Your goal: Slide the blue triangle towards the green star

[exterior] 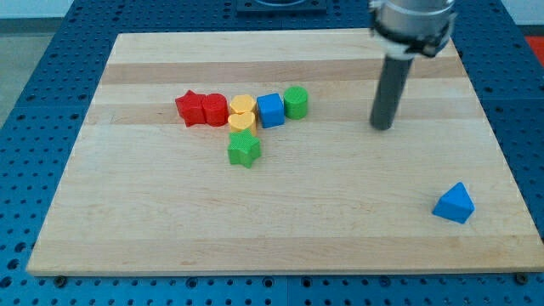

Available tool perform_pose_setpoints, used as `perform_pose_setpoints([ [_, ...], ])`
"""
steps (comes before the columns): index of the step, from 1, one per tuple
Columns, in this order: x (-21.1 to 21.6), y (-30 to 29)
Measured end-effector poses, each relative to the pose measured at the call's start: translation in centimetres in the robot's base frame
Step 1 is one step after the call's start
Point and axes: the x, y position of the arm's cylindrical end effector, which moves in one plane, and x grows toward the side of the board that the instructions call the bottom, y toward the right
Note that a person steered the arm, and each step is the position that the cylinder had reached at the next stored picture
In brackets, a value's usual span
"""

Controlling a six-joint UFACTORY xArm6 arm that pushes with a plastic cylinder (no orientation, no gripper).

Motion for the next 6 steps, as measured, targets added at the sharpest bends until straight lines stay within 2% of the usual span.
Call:
perform_pose_setpoints([
  [1,1.3,8.5],
  [2,9.8,15.5],
  [3,20.8,13.5],
  [4,21.7,11.7],
  [5,20.2,10.1],
  [6,16.4,9.4],
])
